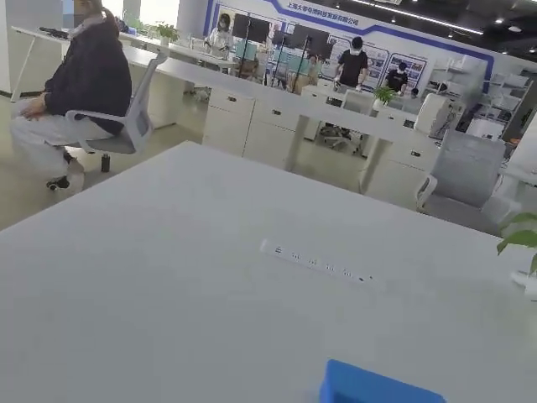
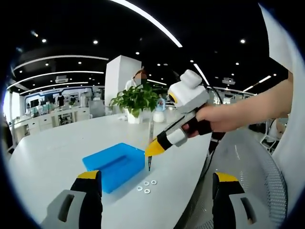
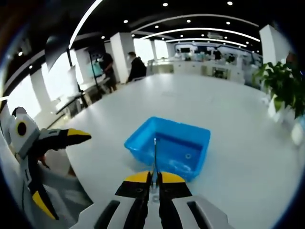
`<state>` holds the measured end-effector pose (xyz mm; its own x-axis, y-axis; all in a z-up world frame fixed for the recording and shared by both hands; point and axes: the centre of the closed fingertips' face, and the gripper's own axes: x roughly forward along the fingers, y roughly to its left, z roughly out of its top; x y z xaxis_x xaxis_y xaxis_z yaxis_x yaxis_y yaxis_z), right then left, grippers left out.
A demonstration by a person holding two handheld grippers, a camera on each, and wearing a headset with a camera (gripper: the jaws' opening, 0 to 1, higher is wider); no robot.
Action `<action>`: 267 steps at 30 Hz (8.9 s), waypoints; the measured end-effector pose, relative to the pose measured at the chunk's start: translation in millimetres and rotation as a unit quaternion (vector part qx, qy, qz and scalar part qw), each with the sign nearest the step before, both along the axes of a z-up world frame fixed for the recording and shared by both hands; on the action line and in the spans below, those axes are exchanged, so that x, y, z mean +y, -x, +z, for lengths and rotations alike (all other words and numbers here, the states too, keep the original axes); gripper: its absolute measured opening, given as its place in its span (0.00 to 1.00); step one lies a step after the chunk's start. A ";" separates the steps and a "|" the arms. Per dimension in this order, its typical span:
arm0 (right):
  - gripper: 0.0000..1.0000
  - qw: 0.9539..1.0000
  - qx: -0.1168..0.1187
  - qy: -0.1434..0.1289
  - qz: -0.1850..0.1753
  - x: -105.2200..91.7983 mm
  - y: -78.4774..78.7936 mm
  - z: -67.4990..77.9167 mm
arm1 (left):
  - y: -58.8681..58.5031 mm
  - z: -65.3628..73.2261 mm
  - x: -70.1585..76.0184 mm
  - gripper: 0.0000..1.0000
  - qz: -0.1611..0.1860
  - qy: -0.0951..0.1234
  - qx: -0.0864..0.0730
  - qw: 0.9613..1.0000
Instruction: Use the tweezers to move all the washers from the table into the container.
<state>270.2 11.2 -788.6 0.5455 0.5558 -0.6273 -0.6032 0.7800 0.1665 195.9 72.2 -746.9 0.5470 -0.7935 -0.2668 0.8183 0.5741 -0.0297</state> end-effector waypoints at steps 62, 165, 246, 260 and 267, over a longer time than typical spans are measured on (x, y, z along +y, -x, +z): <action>0.04 0.997 -0.067 0.012 0.026 -3.2 -12.7 39.9 | 3.0 -18.6 -0.5 0.96 -0.016 -0.048 0.016 0.999; 0.05 0.997 -0.035 0.038 0.061 19.2 -75.2 26.5 | 4.5 -27.4 0.9 0.94 -0.017 -0.066 0.032 0.997; 0.04 0.998 0.012 0.031 0.054 16.1 2.4 -33.8 | 9.1 -39.8 1.4 0.91 -0.027 -0.086 0.056 0.994; 0.04 1.000 0.001 -0.007 0.016 5.0 -2.3 -4.4 | 8.8 -40.3 2.0 0.91 -0.025 -0.086 0.058 0.994; 0.04 0.999 -0.019 -0.013 0.023 11.1 -10.7 16.5 | 8.4 -39.8 1.8 0.91 -0.024 -0.084 0.058 0.994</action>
